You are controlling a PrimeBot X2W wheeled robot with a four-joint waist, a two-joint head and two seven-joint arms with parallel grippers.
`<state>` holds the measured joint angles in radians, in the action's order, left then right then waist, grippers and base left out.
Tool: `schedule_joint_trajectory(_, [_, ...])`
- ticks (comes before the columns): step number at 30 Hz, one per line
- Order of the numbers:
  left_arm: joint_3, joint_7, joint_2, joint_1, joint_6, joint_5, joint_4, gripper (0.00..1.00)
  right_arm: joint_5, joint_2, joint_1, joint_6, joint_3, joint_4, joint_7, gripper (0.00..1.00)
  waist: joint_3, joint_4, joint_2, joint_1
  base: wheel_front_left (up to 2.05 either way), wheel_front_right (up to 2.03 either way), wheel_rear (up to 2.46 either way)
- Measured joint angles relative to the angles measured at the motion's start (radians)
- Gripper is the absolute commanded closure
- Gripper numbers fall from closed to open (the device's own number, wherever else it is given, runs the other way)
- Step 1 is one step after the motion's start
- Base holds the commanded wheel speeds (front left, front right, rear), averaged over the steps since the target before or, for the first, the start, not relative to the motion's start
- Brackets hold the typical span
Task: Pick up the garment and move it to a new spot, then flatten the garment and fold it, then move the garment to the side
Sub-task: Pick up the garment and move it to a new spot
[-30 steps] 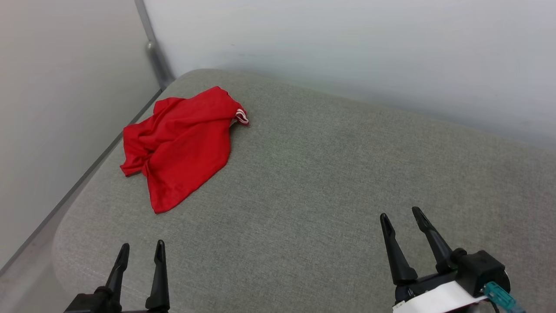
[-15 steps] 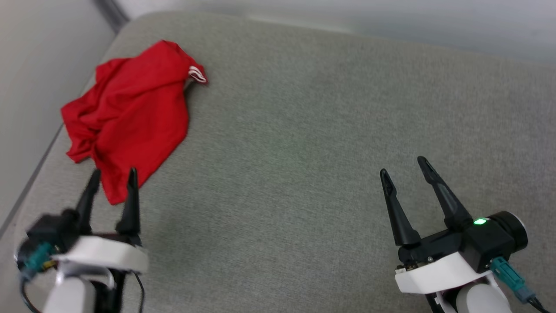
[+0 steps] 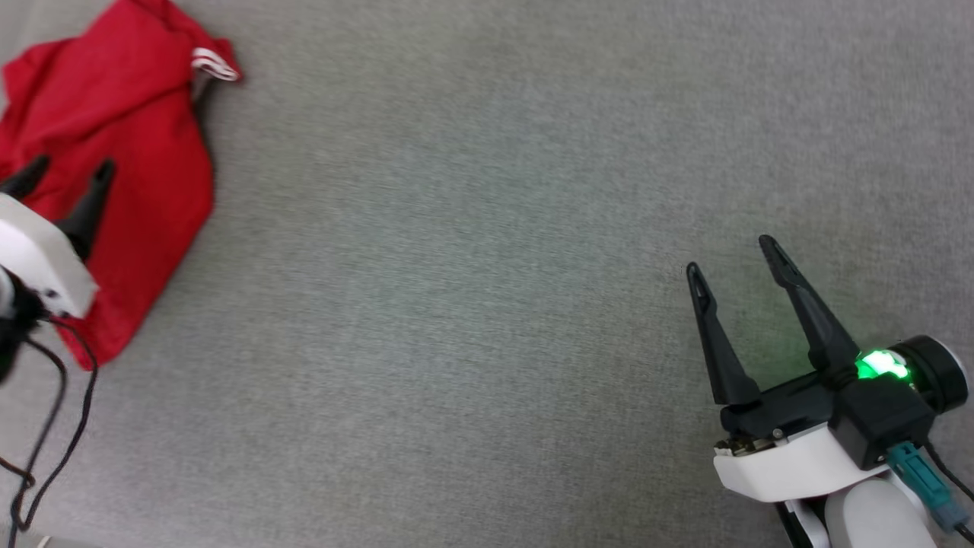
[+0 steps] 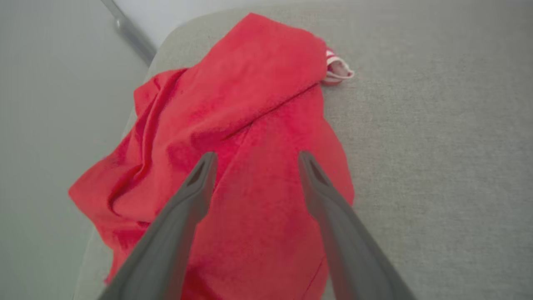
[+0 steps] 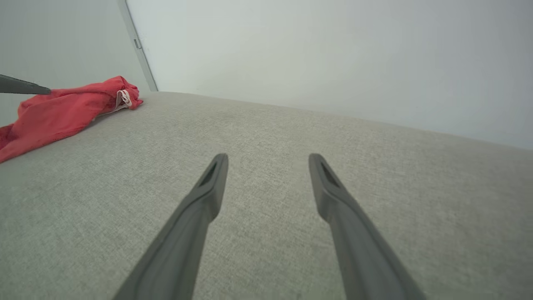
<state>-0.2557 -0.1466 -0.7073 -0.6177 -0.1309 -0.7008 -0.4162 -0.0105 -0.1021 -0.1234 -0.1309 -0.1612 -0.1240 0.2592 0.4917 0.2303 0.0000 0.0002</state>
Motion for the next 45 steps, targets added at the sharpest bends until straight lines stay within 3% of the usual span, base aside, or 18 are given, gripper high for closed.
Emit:
schedule_joint_trajectory(7, [-0.078, -0.313, -0.111, -0.075, 0.0, -0.309, -0.033, 0.0, -0.014, 0.002, -0.012, 0.0, -0.006, -0.008, 0.0, 0.0, 0.07, -0.05, 0.0, 0.0, 0.0, 0.0, 0.0])
schedule_joint_trajectory(16, [-0.137, -0.446, -0.173, -0.105, 0.0, -0.442, -0.07, 0.0, -0.025, 0.01, -0.022, 0.0, 0.004, -0.008, 0.003, 0.0, 0.127, -0.095, 0.0, -0.0001, 0.0, 0.0, 0.0])
schedule_joint_trajectory(17, [-0.142, -0.456, -0.175, -0.107, 0.0, -0.455, -0.073, 0.1, -0.025, 0.011, -0.023, 0.0, 0.005, -0.008, 0.003, 0.0, 0.13, -0.098, 0.0, -0.0002, 0.0, 0.0, 0.0])
schedule_joint_trajectory(19, [-0.153, -0.47, -0.18, -0.112, 0.0, -0.474, -0.076, 1.0, -0.026, 0.011, -0.024, 0.0, 0.009, -0.009, 0.004, 0.0, 0.133, -0.1, 0.0, -0.0003, 0.0, 0.0, 0.0])
schedule_joint_trajectory(31, [-0.211, -0.34, -0.177, -0.103, 0.0, -0.506, -0.088, 1.0, -0.027, 0.02, -0.032, 0.0, 0.014, 0.021, 0.004, 0.0, 0.066, -0.093, 0.0, -0.0002, 0.0, 0.0, 0.0])
schedule_joint_trajectory(40, [-0.276, -0.187, -0.235, -0.059, 0.0, -0.496, 0.012, 1.0, 0.001, 0.035, -0.022, 0.0, 0.02, 0.061, 0.004, 0.0, -0.055, -0.102, 0.0, -0.0002, 0.0, 0.0, 0.0])
schedule_joint_trajectory(45, [-0.332, -0.116, -0.231, -0.033, 0.0, -0.468, 0.074, 1.0, 0.012, 0.042, -0.006, 0.0, 0.028, 0.08, 0.004, 0.0, -0.125, -0.115, 0.0, -0.0003, 0.0, 0.0, 0.0])
